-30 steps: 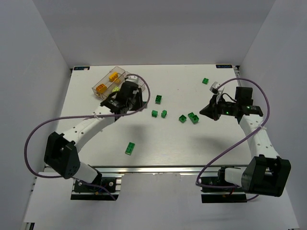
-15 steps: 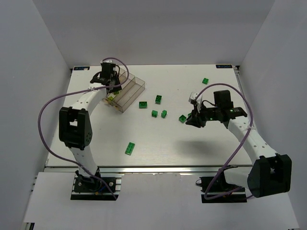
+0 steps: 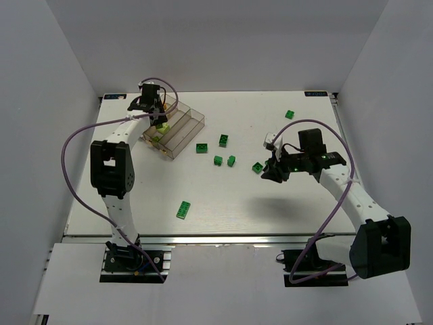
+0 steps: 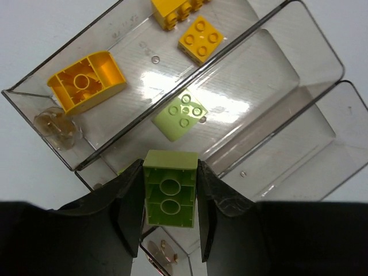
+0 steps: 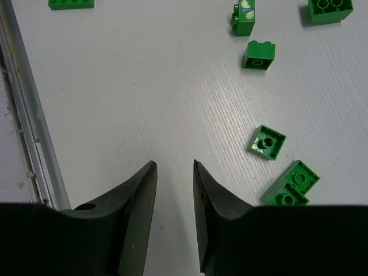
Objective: Sort the legos into containers by color
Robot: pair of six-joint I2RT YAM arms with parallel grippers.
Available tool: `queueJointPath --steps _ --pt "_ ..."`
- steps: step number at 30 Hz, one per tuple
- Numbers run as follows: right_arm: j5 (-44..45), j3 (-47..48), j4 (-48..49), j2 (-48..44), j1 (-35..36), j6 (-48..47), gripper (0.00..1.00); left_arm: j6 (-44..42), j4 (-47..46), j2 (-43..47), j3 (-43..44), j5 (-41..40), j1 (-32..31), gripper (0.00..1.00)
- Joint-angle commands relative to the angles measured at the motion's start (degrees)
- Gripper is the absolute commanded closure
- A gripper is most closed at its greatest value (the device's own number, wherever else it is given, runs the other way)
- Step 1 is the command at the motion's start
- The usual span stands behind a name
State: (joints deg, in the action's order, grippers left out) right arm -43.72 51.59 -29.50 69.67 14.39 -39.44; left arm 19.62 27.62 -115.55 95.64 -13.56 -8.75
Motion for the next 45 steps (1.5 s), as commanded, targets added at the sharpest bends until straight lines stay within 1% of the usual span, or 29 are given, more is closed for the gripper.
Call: queueJointPath --steps 1,2,6,8,9,12,13,15,16,17,18,19,20,21,22,23,24,25,26,27,28,29,30,31,32,33,35,40,45 --pt "0.2 0.6 0.4 0.2 0.4 -0.9 0.62 -1.0 0.6 -0.1 2.9 -1.4 0.1 0.60" --pt "0.4 0.7 0.3 0.2 0.4 -0.9 0.62 -1.0 0.9 -0.4 3.0 -1.6 0.1 0.55" --pt "1.2 0.8 0.0 -0.1 0.3 -0.9 0.59 -1.2 2.5 -1.5 4.6 -2.8 0.2 0.43" --pt "2.0 0.7 0.1 -0.4 0.4 -0.6 0.59 -1.3 2.5 -1.4 5.0 -2.6 0.1 0.39" --pt "2.2 0.6 0.2 -0.5 0.3 -0.6 0.58 -1.3 2.4 -1.2 5.0 -2.4 0.1 0.35" --pt "2.9 0.7 0.5 -0.5 0.3 0.0 0.58 -1.3 2.4 0.1 5.2 -2.0 0.1 0.30" --pt "3.4 0.9 0.6 -0.3 0.3 0.2 0.57 -1.3 2.5 0.6 5.3 -1.8 0.1 0.30" --pt "4.7 1.2 2.6 0.2 0.3 3.7 0.57 -1.1 2.7 2.7 4.9 -0.9 0.1 0.30" --pt "6.9 1.8 3.7 0.5 0.3 5.8 0.56 -0.7 2.8 3.9 4.4 -0.5 0.2 0.32" --pt "8.4 2.2 4.7 1.3 0.3 9.9 0.56 -0.4 2.1 7.0 1.9 -0.2 0.1 0.35" --pt "9.4 2.7 5.8 1.8 0.2 11.5 0.56 0.3 1.2 9.2 -0.1 0.5 0.2 0.37" --pt "11.8 3.9 6.2 2.4 0.2 13.1 0.54 0.7 0.3 11.5 -2.5 2.2 0.2 0.53" --pt "12.9 4.7 6.6 3.7 0.2 16.3 0.52 0.9 -1.9 14.0 -8.0 3.2 0.1 0.64" --pt "14.8 5.5 6.6 4.4 0.2 17.5 0.50 1.6 -2.9 19.3 -11.1 5.2 0.2 0.72" --pt "15.5 6.3 6.6 5.2 0.2 18.6 0.46 2.3 -3.7 21.9 -14.1 6.0 0.2 0.76" --pt "16.5 7.9 6.4 6.7 0.3 19.7 0.45 2.6 -4.9 24.6 -17.1 7.0 0.2 0.76" --pt "17.4 8.6 6.1 7.5 0.2 21.6 0.43 3.4 -5.3 29.7 -22.8 8.1 0.3 0.75" --pt "19.3 9.3 5.6 8.3 0.3 22.6 0.41 4.0 -5.1 32.2 -25.2 9.7 0.3 0.70" --pt "20.3 10.0 5.2 9.9 0.3 23.3 0.40 4.5 -4.6 34.5 -27.3 10.1 0.4 0.54" --pt "21.9 11.2 4.7 10.7 0.2 24.6 0.40 5.9 -4.5 36.9 -32.0 10.7 0.4 0.45" --pt "24.4 11.5 4.5 11.4 0.3 25.0 0.39 6.7 -4.6 41.8 -34.4 11.4 0.4 0.38" --pt "25.9 11.9 3.7 12.9 0.3 24.9 0.39 8.2 -5.2 44.3 -36.6 12.8 0.4 0.29" --pt "27.4 12.5 3.4 13.7 0.4 24.8 0.38 8.8 -5.6 46.6 -38.7 13.5 0.3 0.26" --pt "30.9 12.7 3.1 14.5 0.4 24.5 0.38 9.3 -5.6 50.6 -41.8 13.5 0.3 0.23" --pt "32.0 13.1 1.7 16.4 0.3 23.9 0.38 10.2 -5.1 52.5 -43.0 13.8 0.3 0.21" --pt "33.4 13.9 0.9 17.3 0.4 23.4 0.38 10.4 -4.8 54.1 -43.9 15.4 0.3 0.20" --pt "36.5 14.4 -0.8 19.8 0.3 22.7 0.40 11.2 -4.4 57.9 -46.1 16.0 0.3 0.20" --pt "37.0 14.4 -2.1 22.6 0.2 21.2 0.44 13.6 -5.5 62.5 -50.0 19.0 0.3 0.19" --pt "37.6 15.0 -2.1 25.5 0.3 20.5 0.45 16.6 -8.0 66.1 -54.8 21.0 0.3 0.18"
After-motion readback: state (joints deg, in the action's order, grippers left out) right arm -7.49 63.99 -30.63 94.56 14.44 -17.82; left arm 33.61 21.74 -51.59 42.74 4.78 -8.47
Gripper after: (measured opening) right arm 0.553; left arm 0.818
